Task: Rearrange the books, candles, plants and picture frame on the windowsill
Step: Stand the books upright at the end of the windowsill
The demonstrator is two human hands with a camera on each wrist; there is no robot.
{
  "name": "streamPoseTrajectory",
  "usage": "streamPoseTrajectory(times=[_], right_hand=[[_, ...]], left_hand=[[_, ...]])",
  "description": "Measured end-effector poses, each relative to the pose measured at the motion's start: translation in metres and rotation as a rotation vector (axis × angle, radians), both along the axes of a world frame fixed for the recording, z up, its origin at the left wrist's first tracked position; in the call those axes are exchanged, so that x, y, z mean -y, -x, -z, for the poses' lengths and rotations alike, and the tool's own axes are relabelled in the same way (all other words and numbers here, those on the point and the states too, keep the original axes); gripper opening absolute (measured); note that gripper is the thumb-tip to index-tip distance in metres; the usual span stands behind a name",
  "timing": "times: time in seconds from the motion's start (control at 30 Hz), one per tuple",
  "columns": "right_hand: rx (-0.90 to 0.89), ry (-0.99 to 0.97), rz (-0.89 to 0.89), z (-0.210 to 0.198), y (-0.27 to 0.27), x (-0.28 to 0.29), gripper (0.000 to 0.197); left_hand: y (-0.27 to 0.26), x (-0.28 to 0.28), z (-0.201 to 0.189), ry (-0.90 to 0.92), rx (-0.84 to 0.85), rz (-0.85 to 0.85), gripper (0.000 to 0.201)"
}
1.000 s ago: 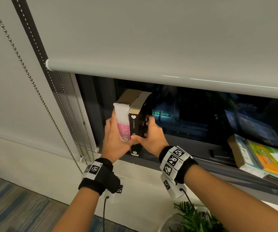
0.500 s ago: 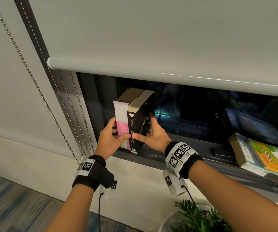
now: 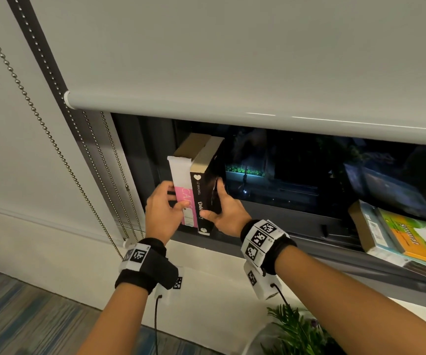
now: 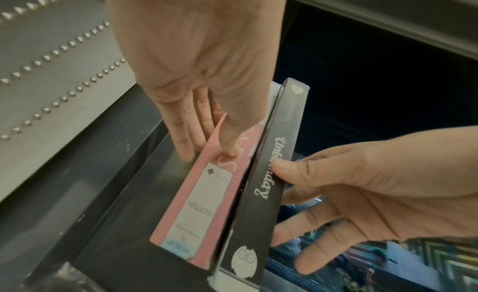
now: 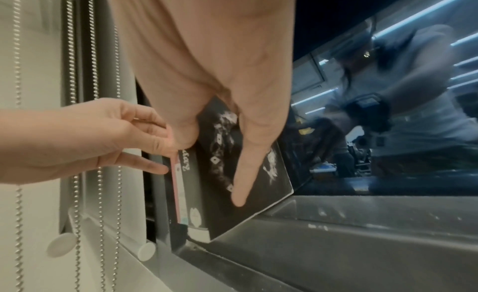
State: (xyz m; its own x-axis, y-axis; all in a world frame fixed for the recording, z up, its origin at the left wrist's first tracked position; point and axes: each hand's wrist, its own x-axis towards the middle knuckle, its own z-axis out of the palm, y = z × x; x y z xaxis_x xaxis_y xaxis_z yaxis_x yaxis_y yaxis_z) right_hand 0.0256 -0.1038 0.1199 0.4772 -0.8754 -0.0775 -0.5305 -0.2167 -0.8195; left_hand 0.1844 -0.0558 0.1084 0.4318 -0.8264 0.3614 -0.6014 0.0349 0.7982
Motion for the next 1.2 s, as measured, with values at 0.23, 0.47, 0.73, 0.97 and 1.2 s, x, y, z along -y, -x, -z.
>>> streamPoseTrajectory(times=[0.23,0.47,0.73,0.97,1.2], right_hand=[[0.119,0.207,0.151,-0.013,0.000,-0.010,0.084],[0.063,0.489,0.095,-0.041,0.003,-0.014,0.086],[-0.045,0.462,0.058,-0.044,-0.005,-0.013,0.072],[-0.076,0.523,0.082,-0.054,0.009,-0.016,0.081],[-0.090,0.549,0.031,-0.054,0.007,-0.014,0.058]], left_hand=[[0.010,-0.009,-0.018,0.204,-0.047,-0.041,0.059],[0.008,0.002,-0.036,0.334,0.199,-0.001,0.063],[-0.007,-0.001,-0.045,0.258,0.270,0.079,0.038],[0.005,-0.008,-0.055,0.315,0.296,0.061,0.040],[0.007,0.004,-0.062,0.310,0.334,0.013,0.017]])
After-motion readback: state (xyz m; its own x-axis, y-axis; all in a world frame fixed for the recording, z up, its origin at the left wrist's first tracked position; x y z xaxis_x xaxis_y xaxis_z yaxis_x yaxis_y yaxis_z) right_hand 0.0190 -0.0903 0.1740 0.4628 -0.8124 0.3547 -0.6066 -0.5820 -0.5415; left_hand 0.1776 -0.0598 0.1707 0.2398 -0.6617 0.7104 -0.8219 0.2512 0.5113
